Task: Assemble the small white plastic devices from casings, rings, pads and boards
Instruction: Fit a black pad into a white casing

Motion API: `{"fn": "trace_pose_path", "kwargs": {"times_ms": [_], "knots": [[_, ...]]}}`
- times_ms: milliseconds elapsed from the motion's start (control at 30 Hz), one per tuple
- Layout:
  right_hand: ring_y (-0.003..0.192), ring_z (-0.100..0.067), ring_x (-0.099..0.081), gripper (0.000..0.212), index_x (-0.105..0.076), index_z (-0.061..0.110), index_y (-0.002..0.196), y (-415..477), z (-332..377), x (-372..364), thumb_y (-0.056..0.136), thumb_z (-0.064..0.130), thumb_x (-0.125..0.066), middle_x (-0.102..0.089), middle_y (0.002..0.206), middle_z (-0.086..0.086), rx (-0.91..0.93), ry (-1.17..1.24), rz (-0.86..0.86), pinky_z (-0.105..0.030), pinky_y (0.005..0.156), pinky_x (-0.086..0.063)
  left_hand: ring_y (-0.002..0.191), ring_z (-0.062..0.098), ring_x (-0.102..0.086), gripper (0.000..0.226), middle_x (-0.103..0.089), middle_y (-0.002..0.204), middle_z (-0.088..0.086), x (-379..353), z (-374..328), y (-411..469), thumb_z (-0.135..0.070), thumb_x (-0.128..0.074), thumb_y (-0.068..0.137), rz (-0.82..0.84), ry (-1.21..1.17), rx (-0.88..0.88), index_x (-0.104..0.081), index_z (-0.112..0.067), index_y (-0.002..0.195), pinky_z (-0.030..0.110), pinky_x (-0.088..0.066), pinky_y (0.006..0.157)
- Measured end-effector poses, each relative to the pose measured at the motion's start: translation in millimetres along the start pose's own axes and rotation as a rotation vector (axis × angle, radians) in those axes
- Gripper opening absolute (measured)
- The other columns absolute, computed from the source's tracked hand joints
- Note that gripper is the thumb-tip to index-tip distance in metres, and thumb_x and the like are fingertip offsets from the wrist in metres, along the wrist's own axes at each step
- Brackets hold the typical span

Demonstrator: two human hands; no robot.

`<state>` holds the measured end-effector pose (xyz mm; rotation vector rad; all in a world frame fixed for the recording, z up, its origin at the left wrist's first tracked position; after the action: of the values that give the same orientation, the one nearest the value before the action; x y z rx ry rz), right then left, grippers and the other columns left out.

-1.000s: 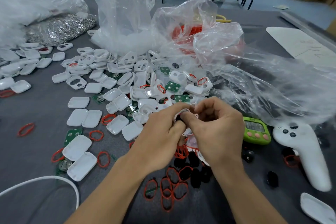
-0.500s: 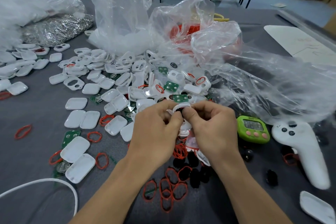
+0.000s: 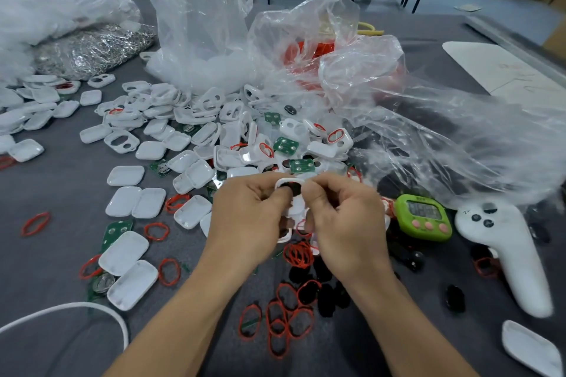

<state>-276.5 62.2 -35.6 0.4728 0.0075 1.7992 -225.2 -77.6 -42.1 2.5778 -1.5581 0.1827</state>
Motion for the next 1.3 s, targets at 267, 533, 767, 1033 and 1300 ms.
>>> {"fn": "trace_pose_path", "kwargs": {"times_ms": [267,533,767,1033,1300], "knots": [[0.042,-0.013,-0.067,0.027,-0.077,0.021,0.072,0.6,2.9,9.5,0.092,0.005,-0.071,-0.069,0.053,0.004,-0.102,0.180,-0.008,-0.020,0.043,-0.049,0.058,0.010,-0.063,0.030,-0.065,0.063,0.006,-17.1,-2.6,-2.6,-0.014,-0.057,0.096,0.131,-0.107,0.008,-0.083,-0.027,0.088,0.032,-0.060,0.053],[0.064,-0.003,-0.067,0.010,-0.077,0.030,0.078,14.6,20.0,74.6,0.087,0.035,-0.075,-0.071,0.067,0.018,0.030,-0.334,-0.298,-0.025,0.069,-0.055,0.053,0.022,-0.071,0.040,-0.074,0.067,0.010,-9.1,5.1,0.0,-0.003,-0.053,0.101,-0.013,-0.287,0.120,-0.076,-0.015,0.069,0.023,-0.052,0.045],[0.061,0.011,-0.058,0.023,-0.077,0.040,0.069,18.5,21.5,61.5,0.076,0.018,-0.081,-0.065,0.057,0.024,-0.077,-0.712,0.351,-0.003,0.058,-0.040,0.047,0.014,-0.058,0.025,-0.072,0.068,0.008,3.5,8.0,7.8,-0.001,-0.047,0.099,-0.064,-0.466,0.239,-0.072,0.000,0.094,0.020,-0.045,0.042],[0.073,0.001,-0.065,0.019,-0.079,0.037,0.072,17.9,20.4,60.6,0.079,0.020,-0.082,-0.065,0.062,0.020,-0.140,-0.871,0.364,-0.004,0.060,-0.040,0.050,0.013,-0.055,0.024,-0.072,0.075,0.009,4.3,15.5,12.4,-0.006,-0.048,0.096,0.016,-0.704,0.386,-0.069,0.002,0.107,0.016,-0.041,0.041],[0.071,-0.010,-0.063,0.009,-0.076,0.036,0.071,-12.5,13.4,48.7,0.073,0.032,-0.084,-0.071,0.071,0.012,-0.116,-0.989,0.343,-0.020,0.056,-0.041,0.073,0.021,-0.072,0.034,-0.075,0.094,0.017,-9.7,15.0,12.1,-0.014,-0.050,0.090,0.236,-0.793,0.458,-0.063,0.001,0.117,0.026,-0.061,0.064]]}}
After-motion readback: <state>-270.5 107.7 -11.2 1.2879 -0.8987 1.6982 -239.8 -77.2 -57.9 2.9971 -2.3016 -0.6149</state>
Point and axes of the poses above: each hand's wrist, its own y-axis towards the middle knuckle, its own x-axis out of the back of the hand, z = x × y, the point moved 7 cm from there along y, towards the middle knuckle
